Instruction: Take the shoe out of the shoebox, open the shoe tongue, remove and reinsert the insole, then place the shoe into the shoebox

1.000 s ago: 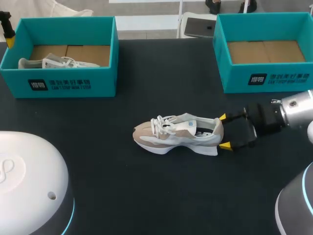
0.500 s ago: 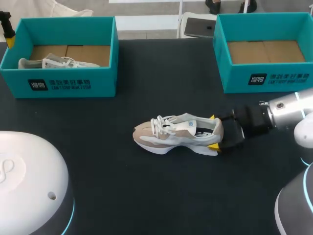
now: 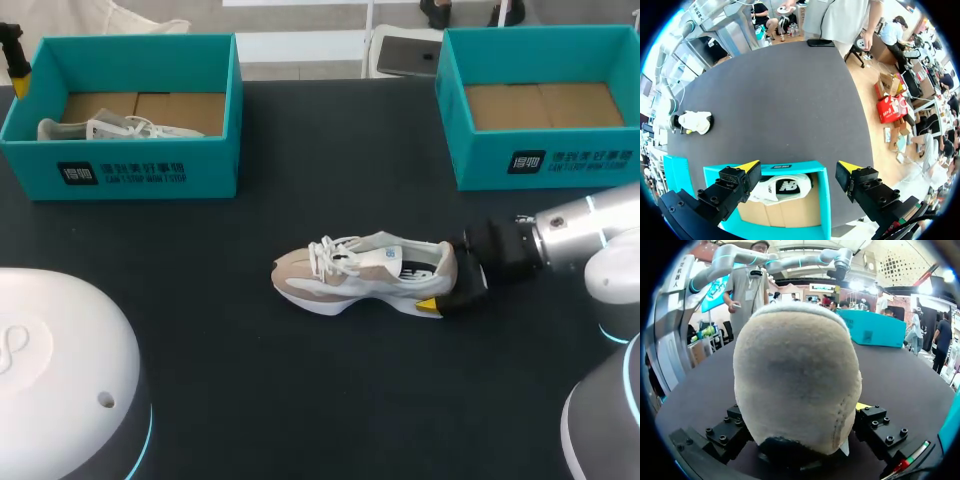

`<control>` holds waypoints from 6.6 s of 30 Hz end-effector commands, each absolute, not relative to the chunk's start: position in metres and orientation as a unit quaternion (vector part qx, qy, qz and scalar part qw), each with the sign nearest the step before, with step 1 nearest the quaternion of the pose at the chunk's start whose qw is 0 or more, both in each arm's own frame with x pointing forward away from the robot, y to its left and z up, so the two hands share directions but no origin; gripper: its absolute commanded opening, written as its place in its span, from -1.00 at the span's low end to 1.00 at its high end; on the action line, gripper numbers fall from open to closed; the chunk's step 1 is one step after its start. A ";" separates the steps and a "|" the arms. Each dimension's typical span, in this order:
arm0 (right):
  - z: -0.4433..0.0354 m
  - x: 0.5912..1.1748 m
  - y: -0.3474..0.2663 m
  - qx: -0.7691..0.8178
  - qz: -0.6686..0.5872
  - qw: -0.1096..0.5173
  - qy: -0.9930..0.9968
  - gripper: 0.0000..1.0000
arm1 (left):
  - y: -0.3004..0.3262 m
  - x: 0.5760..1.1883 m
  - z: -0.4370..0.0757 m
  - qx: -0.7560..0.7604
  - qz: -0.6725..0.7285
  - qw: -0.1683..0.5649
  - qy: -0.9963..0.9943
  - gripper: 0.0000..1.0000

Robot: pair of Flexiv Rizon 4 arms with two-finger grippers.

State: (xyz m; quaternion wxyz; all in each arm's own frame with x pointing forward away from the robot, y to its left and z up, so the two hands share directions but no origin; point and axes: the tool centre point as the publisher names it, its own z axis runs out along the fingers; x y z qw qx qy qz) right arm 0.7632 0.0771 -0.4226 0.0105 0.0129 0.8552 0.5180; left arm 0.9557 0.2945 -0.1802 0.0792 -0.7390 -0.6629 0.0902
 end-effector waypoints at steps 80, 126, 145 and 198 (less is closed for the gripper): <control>-0.429 0.767 0.082 0.014 0.512 0.008 0.859 -1.00 | 0.011 0.830 -0.153 0.301 0.116 -0.023 -0.946 1.00; -0.429 0.767 0.082 0.014 0.512 0.008 0.859 -1.00 | -0.118 0.770 -0.199 0.820 -0.076 0.012 -0.568 1.00; -0.429 0.767 0.082 0.014 0.512 0.008 0.859 -1.00 | -0.201 0.729 -0.242 0.920 -0.113 -0.028 -0.375 1.00; -0.429 0.767 0.082 0.014 0.512 0.008 0.859 -1.00 | -0.279 0.757 -0.307 0.827 -0.136 -0.241 -0.489 1.00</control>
